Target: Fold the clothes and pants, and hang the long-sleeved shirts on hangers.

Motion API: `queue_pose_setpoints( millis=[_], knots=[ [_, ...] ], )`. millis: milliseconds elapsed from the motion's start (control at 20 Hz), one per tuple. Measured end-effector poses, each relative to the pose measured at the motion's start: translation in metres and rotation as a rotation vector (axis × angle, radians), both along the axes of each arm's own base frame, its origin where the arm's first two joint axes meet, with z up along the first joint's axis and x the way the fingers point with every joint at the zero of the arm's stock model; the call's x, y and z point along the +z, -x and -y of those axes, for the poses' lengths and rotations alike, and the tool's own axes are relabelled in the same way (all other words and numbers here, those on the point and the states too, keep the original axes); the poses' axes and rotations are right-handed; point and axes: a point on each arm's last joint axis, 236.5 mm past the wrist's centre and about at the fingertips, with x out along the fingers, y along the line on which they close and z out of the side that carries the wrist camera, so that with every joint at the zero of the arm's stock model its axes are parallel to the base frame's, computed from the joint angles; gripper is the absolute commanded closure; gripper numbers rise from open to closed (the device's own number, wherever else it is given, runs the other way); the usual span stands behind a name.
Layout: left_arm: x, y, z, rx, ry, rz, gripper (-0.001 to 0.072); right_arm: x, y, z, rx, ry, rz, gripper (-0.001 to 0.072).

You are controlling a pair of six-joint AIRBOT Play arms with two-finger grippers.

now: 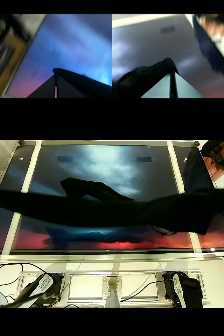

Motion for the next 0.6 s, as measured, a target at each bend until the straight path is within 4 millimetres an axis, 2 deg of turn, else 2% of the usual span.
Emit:
queue_pose_setpoints(
  millis=[150, 250, 350, 600],
  knots=[
    [-0.052, 0.014, 0.0, 0.022, 0.103, -0.193, 0.0696, -0.03, 0.009, 0.001, -0.015, -0.035, -0.131, 0.0692],
    [-0.091, 0.008, 0.006, 0.005, 0.205, -0.285, 0.0696, -0.048, 0.007, 0.004, -0.022, -0.056, -0.197, 0.0693],
    [-0.13, -0.012, 0.018, -0.032, 0.326, -0.333, 0.0695, -0.064, 0.0, 0.007, -0.026, -0.076, -0.257, 0.0693],
    [-0.229, -0.091, 0.061, -0.117, 0.666, -0.308, 0.0694, -0.1, -0.029, 0.016, -0.024, -0.118, -0.369, 0.0693]
  ],
)
